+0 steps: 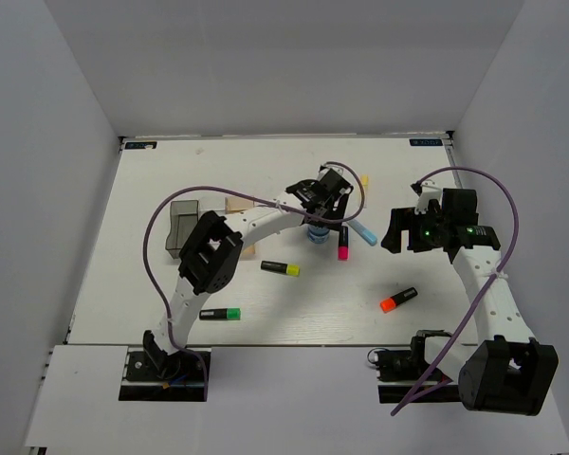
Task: Sort the stationery into containers
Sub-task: Pick up the stationery from the center of the board, then place the stationery in the storage box, then move the stationery to the corner of the board, then pick up the stationery from the corner of the board.
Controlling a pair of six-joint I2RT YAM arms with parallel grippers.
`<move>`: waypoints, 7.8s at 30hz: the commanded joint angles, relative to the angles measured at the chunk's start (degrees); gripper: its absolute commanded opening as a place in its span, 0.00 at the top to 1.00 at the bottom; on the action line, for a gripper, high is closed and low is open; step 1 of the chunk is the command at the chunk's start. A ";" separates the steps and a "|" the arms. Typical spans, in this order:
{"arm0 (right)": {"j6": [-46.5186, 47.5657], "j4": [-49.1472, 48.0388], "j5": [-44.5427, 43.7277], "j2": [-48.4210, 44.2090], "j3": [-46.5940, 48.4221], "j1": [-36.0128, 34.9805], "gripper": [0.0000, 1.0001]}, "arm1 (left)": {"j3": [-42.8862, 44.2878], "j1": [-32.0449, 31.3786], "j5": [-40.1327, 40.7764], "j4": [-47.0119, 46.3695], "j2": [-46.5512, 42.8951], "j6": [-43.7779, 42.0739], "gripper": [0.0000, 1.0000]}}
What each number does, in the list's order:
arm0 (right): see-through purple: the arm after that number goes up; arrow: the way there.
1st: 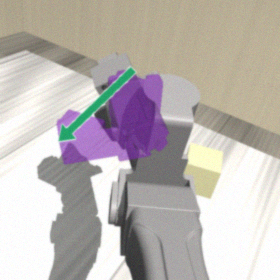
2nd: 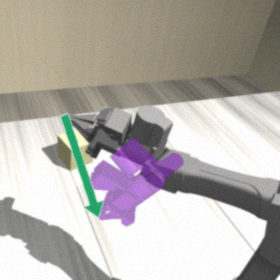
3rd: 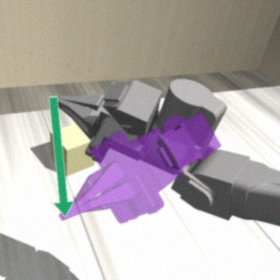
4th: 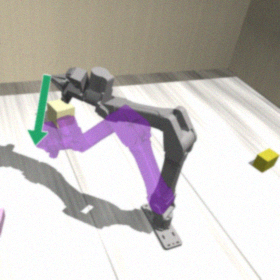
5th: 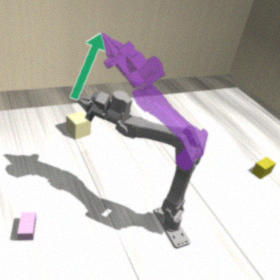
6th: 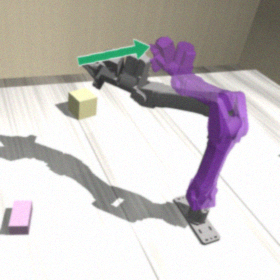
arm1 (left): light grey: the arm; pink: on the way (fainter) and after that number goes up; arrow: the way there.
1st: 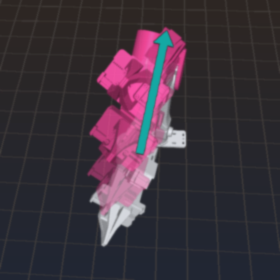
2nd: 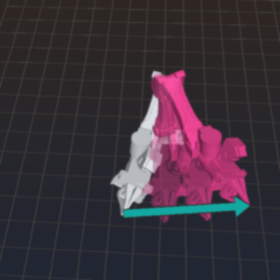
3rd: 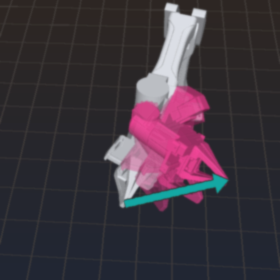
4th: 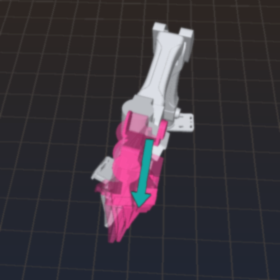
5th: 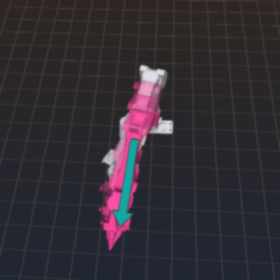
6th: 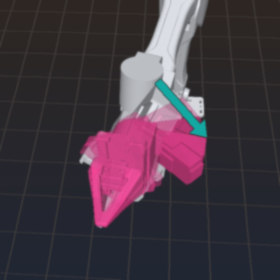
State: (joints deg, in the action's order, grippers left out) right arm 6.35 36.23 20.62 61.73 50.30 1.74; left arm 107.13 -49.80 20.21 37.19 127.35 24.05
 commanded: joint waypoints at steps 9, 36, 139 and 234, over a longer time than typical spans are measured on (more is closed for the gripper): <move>0.24 -0.46 -1.20 0.14 1.38 0.11 0.09 | 0.01 0.50 -2.45 -1.59 1.59 2.05 0.51; 1.03 -0.90 3.20 0.40 0.23 0.02 0.73 | -31.01 21.83 6.78 7.98 -50.00 -1.82 1.00; 5.96 1.39 8.47 6.56 1.91 -5.16 0.38 | -64.47 -2.23 6.61 31.75 -59.41 87.29 0.40; 6.92 2.44 9.08 5.06 1.20 -4.73 0.36 | -64.95 7.53 -23.02 3.24 -37.61 -21.69 0.99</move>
State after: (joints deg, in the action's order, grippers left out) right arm 12.51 38.72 28.69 68.18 50.19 -3.33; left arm 45.04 -42.11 1.17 47.81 86.74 0.95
